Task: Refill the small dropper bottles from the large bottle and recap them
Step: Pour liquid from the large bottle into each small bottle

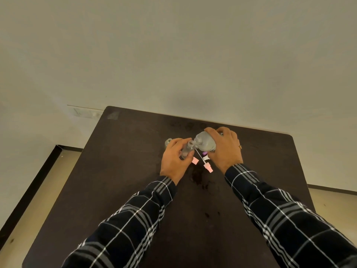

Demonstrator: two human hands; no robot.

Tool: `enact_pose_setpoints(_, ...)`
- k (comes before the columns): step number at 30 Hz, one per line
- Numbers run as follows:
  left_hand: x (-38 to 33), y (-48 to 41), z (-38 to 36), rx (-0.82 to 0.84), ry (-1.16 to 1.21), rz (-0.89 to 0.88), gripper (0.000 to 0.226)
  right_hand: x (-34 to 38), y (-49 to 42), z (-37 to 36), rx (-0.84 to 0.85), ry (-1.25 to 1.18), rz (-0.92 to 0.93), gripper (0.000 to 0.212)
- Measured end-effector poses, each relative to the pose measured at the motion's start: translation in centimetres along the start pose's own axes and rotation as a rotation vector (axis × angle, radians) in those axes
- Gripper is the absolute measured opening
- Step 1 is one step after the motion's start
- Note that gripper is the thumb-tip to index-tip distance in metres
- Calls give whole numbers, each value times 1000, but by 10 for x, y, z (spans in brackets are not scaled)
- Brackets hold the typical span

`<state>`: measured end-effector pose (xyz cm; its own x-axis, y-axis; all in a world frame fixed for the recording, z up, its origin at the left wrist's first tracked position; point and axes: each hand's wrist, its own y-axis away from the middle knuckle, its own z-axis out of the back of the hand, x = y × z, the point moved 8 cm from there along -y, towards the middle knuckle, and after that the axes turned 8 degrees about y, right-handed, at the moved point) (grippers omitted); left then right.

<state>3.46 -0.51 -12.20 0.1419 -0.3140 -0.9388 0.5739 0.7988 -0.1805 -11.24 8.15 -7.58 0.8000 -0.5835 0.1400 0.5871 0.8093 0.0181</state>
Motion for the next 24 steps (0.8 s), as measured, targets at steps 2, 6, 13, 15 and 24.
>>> enact_pose_setpoints(2,1,1,1,14,-12,21,41,1,-1,0,-1,49,-1,72)
enact_pose_setpoints(6,0,2,2,22,-40,31,39,3,-3,2,-12,99,-5,75)
enact_pose_setpoints(13,1,-1,3,7,-60,65,40,4,-7,4,-33,155,20,77)
enact_pose_setpoints(15,1,-3,3,0,-56,72,40,5,-8,5,-44,154,26,75)
enact_pose_setpoints(24,1,-4,3,13,-109,81,41,3,-7,4,-30,167,17,72)
